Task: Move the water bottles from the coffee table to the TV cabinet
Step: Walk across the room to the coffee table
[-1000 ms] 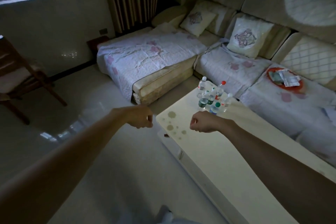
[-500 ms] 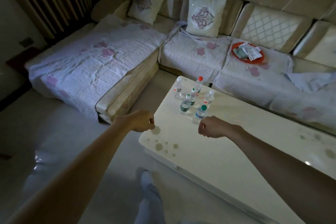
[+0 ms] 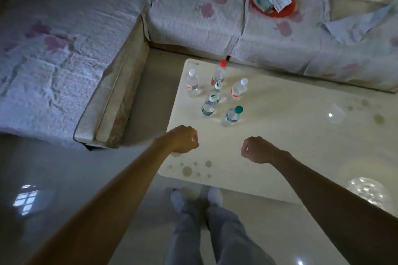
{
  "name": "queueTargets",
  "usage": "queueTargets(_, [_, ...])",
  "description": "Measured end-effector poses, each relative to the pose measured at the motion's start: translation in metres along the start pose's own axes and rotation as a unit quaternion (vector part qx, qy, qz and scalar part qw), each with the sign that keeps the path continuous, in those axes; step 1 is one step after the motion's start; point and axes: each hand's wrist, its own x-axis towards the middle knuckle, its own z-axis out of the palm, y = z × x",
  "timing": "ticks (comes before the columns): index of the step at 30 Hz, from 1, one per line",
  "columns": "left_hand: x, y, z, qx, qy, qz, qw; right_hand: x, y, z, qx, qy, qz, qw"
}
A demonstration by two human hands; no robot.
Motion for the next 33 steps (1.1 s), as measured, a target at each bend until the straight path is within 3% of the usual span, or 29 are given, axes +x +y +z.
queueTargets(4, [0.065, -0.007, 0.018, -0.023, 0.046, -0.019, 0.998, 0.061, 0.006, 0.01, 0.075, 0.075, 0.008, 0.994])
queueTargets(10, [0.167, -0.027, 0.052, -0.208, 0.192, -0.072, 0.956, 0.153, 0.034, 0.047, 0.256, 0.168, 0.066, 0.95])
queueTargets(14, [0.236, -0.039, 0.059, -0.242, 0.246, -0.045, 0.937, 0.206, 0.055, 0.063, 0.341, 0.23, 0.068, 0.909])
queueTargets(18, [0.285, -0.042, 0.068, -0.253, 0.265, -0.017, 0.93, 0.237, 0.064, 0.068, 0.359, 0.275, 0.029, 0.891])
queueTargets(23, [0.31, -0.041, 0.082, -0.27, 0.326, -0.004, 0.906, 0.261, 0.065, 0.074, 0.354, 0.3, -0.013, 0.886])
queueTargets(30, [0.3, -0.038, 0.094, -0.188, 0.35, 0.015, 0.918, 0.244, 0.063, 0.09, 0.378, 0.311, 0.052, 0.87])
queueTargets(33, [0.253, -0.036, 0.097, -0.218, 0.346, -0.01, 0.912, 0.207, 0.057, 0.098, 0.408, 0.295, 0.08, 0.86])
